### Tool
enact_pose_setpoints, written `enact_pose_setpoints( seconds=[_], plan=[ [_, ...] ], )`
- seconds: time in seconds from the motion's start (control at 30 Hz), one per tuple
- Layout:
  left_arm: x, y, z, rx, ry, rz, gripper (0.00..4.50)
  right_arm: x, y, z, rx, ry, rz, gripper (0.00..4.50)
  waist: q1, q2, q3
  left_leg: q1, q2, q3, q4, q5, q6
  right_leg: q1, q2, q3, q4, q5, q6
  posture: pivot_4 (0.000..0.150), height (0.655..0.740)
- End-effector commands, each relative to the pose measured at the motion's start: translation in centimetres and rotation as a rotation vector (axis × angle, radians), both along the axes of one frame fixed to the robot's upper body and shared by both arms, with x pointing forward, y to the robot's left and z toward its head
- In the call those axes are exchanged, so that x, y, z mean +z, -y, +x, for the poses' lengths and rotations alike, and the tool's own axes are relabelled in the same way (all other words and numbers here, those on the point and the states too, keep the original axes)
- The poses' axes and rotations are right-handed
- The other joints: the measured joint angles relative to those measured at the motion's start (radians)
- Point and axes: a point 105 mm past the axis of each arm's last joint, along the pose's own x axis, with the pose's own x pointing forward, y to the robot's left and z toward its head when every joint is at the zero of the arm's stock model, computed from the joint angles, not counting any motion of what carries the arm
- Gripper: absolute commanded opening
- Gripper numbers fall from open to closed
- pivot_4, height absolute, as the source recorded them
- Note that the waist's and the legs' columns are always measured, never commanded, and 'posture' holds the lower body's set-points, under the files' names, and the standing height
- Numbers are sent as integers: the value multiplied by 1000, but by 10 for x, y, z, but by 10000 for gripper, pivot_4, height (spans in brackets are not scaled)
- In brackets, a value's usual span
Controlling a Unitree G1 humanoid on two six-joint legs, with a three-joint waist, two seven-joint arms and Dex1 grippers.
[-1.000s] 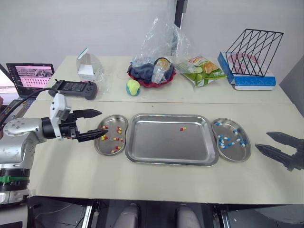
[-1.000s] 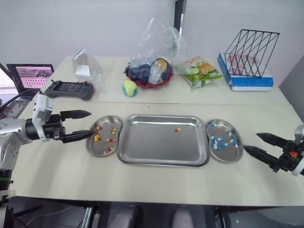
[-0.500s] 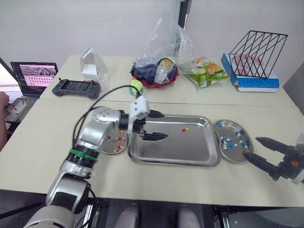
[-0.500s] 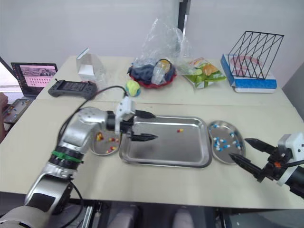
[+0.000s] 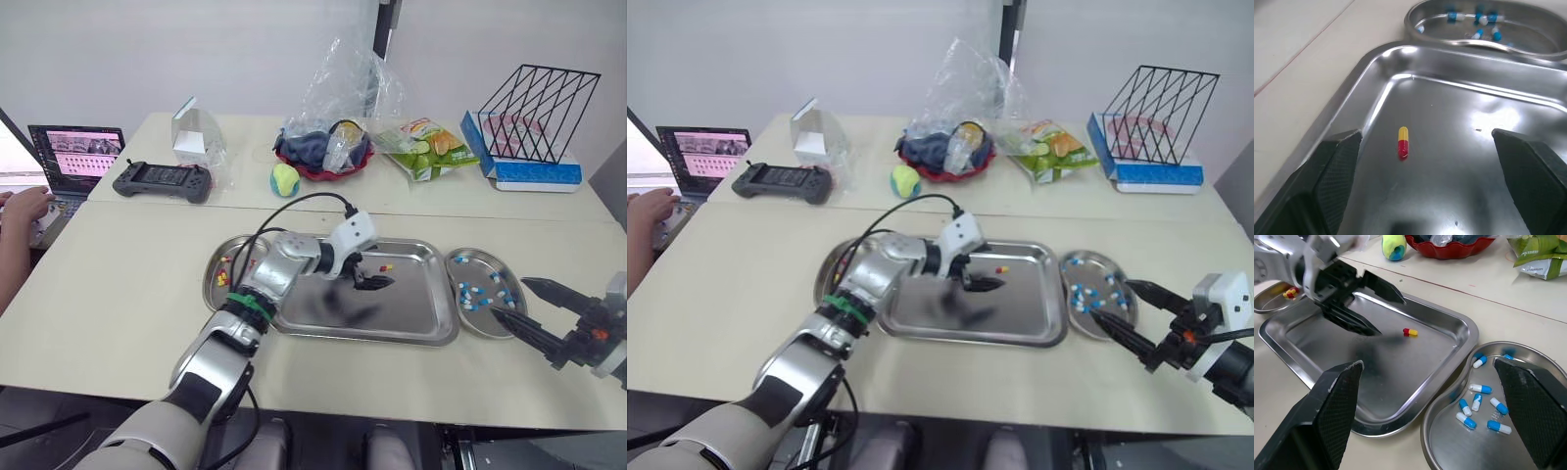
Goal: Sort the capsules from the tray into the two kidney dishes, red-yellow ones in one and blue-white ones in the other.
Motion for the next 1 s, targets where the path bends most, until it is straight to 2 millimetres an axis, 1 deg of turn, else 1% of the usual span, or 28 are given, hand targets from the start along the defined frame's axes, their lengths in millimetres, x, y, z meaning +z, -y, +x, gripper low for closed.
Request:
enact_pose_setpoints(
  seconds=[0.03, 0.07, 0.2, 0.27, 0.43, 0.57, 0.67, 0.73, 0.87, 1.0],
  plan=[
    [7, 8, 2, -24, 48, 23, 30823, 8, 0, -3, -8, 37, -18, 45000, -1, 0, 0, 0, 0, 0, 0, 0, 0, 0, 0, 0, 0, 0, 0, 1500, 7391],
    [5, 8, 4, -13, 60, 37, 28025, 7, 0, -4, -14, 28, -14, 45000, -1, 0, 0, 0, 0, 0, 0, 0, 0, 0, 0, 0, 0, 0, 0, 1500, 7391],
    [0, 10, 10, 32, 54, 60, 28025, 5, 2, -5, -26, 25, -17, 45000, -4, 0, 0, 1, 0, 0, -1, 0, 1, 0, 0, 0, 0, 0, 0, 1500, 7391],
    [-2, 12, 11, 46, 41, 63, 28025, 4, 7, -3, -60, 36, -49, 45000, -2, 0, 0, 0, 0, 0, 0, 0, 1, 0, 0, 0, 0, 0, 0, 1500, 7391],
    [-8, 16, 11, 54, 12, 83, 28025, 6, 14, 1, -100, 64, -76, 45000, -2, 0, 0, 0, 0, 0, 0, 0, 1, 0, 0, 0, 0, 0, 1, 1500, 7391],
    [-11, 17, 11, 54, 1, 93, 28025, 5, 14, 2, -104, 64, -78, 45000, -2, 0, 0, 0, 0, 0, 0, 0, 1, 0, 0, 0, 0, 0, 1, 1500, 7391],
    [-13, 18, 11, 58, -5, 105, 20074, 4, 15, 2, -108, 64, -81, 45000, -2, 0, 0, 0, 0, 0, 0, 0, 1, 0, 0, 0, 0, 0, 1, 1500, 7391],
    [-16, 20, 9, 51, -5, 119, 13933, 2, 16, 2, -113, 62, -89, 45000, -2, 0, 0, 0, 0, 0, 0, 0, 1, 0, 0, 0, 0, 0, 1, 1500, 7391],
    [-20, 20, 9, 49, 0, 147, 147, 0, 16, 3, -118, 55, -97, 45000, -2, 0, 0, 1, 0, 0, 0, 0, 1, 0, 0, 0, 0, 0, 1, 1500, 7391],
    [-20, 19, 10, 56, 1, 151, 147, 0, 15, 4, -115, 55, -93, 45000, -2, 0, 0, 1, 0, 0, 0, 0, 1, 1, 0, 0, 0, 0, 1, 1500, 7391]
  ],
)
